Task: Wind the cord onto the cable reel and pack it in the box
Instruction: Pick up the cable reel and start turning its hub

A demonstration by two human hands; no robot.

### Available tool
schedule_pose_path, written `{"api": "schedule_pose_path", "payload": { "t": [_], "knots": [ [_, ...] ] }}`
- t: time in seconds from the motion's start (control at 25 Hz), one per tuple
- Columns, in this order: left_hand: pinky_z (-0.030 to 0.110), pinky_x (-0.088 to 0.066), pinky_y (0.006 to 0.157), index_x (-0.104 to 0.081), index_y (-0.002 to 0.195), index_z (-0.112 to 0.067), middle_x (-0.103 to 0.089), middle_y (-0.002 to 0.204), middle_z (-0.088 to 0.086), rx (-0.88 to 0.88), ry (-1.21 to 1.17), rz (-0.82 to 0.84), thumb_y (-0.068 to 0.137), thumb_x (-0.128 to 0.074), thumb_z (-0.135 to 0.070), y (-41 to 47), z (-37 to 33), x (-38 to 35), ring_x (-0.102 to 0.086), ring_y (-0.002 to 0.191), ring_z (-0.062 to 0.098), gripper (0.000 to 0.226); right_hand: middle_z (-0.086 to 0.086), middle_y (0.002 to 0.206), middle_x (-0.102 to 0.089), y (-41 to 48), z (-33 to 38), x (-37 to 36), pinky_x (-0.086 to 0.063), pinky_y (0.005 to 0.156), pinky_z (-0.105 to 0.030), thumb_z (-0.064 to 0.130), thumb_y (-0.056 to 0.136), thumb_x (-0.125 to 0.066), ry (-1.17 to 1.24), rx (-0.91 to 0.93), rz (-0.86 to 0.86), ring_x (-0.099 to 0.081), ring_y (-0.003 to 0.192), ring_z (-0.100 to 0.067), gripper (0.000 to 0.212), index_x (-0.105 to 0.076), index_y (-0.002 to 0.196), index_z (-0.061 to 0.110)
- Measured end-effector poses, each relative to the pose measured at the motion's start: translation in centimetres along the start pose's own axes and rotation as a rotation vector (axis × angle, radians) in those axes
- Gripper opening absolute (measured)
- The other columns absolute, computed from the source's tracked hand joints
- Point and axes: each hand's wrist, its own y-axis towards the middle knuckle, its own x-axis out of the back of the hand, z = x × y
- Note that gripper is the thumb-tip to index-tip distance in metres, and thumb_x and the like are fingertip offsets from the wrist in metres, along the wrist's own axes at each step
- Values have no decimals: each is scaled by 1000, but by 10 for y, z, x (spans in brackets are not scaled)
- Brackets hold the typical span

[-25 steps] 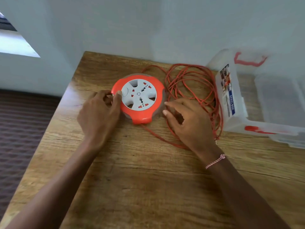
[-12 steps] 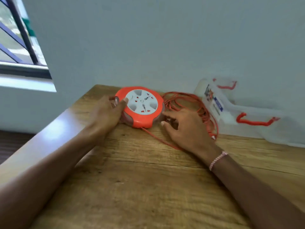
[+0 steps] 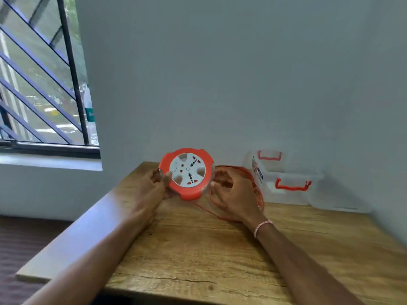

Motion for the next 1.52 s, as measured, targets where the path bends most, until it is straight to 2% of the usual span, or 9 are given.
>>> {"api": "schedule_pose_path", "payload": {
  "t": [0.12,0.24,0.4,0.52,0.64,0.84,1.08,1.36,1.52],
  "knots": [
    [46,-68,68,-61,129,-11,-77,114,9,-54,-85,21,99,-71,-32,-8,-5,-8,-81,85,26,38,12,113,-75,2,9,1,-59,82,-14,32,85,-85,186,-95,-77,-68,96,15,54,-65,134,21],
    [36,-66,63,-57,131,-18,-76,118,6,-75,-146,91,91,-69,-40,-13,-6,-15,-80,95,24,47,13,112,-75,5,13,5,-62,81,-21,34,79,-86,336,-166,-111,-71,99,10,64,-65,137,17],
    [39,-66,57,-51,130,-37,-82,96,7,-108,-120,194,97,-55,-45,-16,-8,-14,-80,73,36,34,9,106,-78,8,15,15,-64,75,-26,32,75,-88,392,-218,-64,-76,99,-5,53,-67,123,27],
    [42,-65,53,-46,126,-46,-80,83,16,-119,-111,220,100,-45,-50,-16,-11,-17,-76,65,44,26,16,102,-76,12,21,26,-63,81,-22,39,77,-88,213,-187,28,-74,94,2,47,-64,117,33],
    [42,-65,52,-44,125,-50,-81,93,5,-185,-100,176,100,-43,-50,-18,-15,-20,-78,65,38,26,14,111,-72,11,28,33,-62,85,-23,53,83,-78,-196,51,-51,-72,96,-3,50,-64,125,30],
    [36,-62,47,-44,129,-28,-77,94,15,-299,-61,138,99,-46,-47,-25,-17,-20,-77,58,30,36,-2,117,-74,-2,56,20,-59,85,-35,53,96,-63,-569,430,-171,-69,102,-20,53,-61,139,23],
    [33,-63,48,-37,143,-24,-75,107,-16,-454,84,143,103,-48,-53,-31,-19,-25,-77,56,20,51,-6,99,-81,-8,68,10,-61,80,-38,61,95,-61,-747,494,-192,-76,87,-24,65,-59,146,22],
    [23,-57,45,-38,146,-30,-77,92,-10,-491,127,137,99,-48,-49,-33,-20,-35,-74,51,12,51,4,85,-80,1,65,16,-59,61,-22,75,85,-62,-577,281,-174,-74,65,-13,68,-65,132,26],
    [21,-58,46,-34,147,-33,-72,85,-13,-635,205,128,107,-50,-47,-21,-28,-47,-74,54,4,45,14,91,-71,11,72,13,-43,45,-7,70,84,-67,-102,-207,-227,-69,60,-5,54,-58,115,26]
  ]
}}
